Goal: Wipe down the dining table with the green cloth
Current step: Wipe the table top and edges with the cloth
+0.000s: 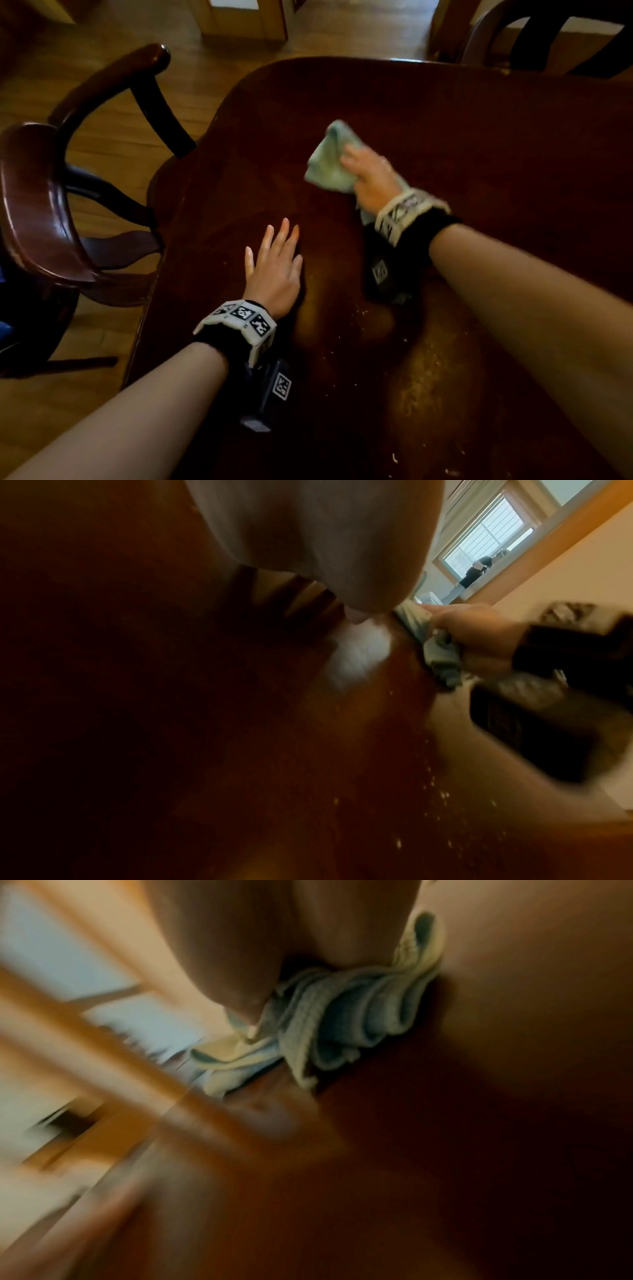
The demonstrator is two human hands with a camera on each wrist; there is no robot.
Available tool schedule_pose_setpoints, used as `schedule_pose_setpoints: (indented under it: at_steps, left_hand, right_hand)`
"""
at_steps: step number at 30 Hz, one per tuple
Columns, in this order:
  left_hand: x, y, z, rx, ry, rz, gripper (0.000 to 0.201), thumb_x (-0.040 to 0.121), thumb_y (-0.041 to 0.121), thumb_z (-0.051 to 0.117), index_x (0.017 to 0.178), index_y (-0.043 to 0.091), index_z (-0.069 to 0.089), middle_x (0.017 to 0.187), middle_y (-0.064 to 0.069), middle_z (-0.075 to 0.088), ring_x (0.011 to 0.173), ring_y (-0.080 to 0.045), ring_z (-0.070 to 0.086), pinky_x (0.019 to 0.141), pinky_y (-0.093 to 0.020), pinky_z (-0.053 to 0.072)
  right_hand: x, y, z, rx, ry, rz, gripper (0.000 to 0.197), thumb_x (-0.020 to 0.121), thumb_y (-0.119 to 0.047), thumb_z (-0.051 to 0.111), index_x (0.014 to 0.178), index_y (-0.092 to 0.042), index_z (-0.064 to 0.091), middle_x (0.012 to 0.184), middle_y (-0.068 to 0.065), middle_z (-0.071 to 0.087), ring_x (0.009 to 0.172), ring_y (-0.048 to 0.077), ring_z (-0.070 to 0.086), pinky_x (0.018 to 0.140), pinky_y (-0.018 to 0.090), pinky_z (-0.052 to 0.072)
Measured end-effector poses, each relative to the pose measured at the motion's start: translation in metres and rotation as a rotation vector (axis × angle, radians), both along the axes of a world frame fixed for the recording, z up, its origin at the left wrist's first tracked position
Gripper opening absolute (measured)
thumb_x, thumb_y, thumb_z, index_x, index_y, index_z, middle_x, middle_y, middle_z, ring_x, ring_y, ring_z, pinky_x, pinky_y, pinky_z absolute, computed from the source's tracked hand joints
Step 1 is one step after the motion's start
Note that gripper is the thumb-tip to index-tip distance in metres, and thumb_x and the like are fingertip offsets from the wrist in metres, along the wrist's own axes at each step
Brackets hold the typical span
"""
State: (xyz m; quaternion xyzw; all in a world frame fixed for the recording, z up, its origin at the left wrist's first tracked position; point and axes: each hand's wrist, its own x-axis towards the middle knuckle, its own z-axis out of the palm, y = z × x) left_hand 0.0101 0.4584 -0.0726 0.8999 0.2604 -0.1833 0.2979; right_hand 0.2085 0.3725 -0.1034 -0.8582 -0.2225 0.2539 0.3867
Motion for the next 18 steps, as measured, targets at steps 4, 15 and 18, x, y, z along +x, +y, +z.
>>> schedule_pose_setpoints:
  at_steps: [4,15,18]
  left_hand:
    - [0.003,0.005,0.008,-0.028,-0.064,0.077,0.049,0.1,0.022,0.026,0.149,0.024,0.017,0.159,0.01,0.006,0.146,-0.007,-0.002,0.118,-0.044,-0.005]
    - [0.004,-0.041,0.005,0.071,0.027,-0.042,0.052,0.1,0.031,0.024,0.15,0.028,0.009,0.159,0.01,-0.006,0.146,-0.013,-0.014,0.117,-0.047,-0.008]
    - [0.004,-0.042,0.003,0.083,0.029,-0.042,0.051,0.1,0.031,0.023,0.15,0.028,0.009,0.159,0.01,-0.005,0.146,-0.013,-0.014,0.117,-0.047,-0.008]
  right_hand:
    - [-0.08,-0.052,0.013,0.094,0.065,0.27,0.046,0.08,0.006,0.043,0.124,-0.002,0.056,0.137,0.015,0.05,0.13,0.021,0.04,0.115,0.032,0.026]
    - [0.034,-0.184,0.016,-0.079,-0.158,-0.64,0.048,0.087,0.004,0.034,0.13,-0.007,0.051,0.147,0.007,0.04,0.138,0.023,0.034,0.117,0.029,0.024]
    - [0.021,-0.154,0.002,-0.088,-0.223,-0.293,0.05,0.077,0.005,0.035,0.123,0.002,0.056,0.138,0.023,0.047,0.132,0.037,0.04,0.115,0.042,0.028]
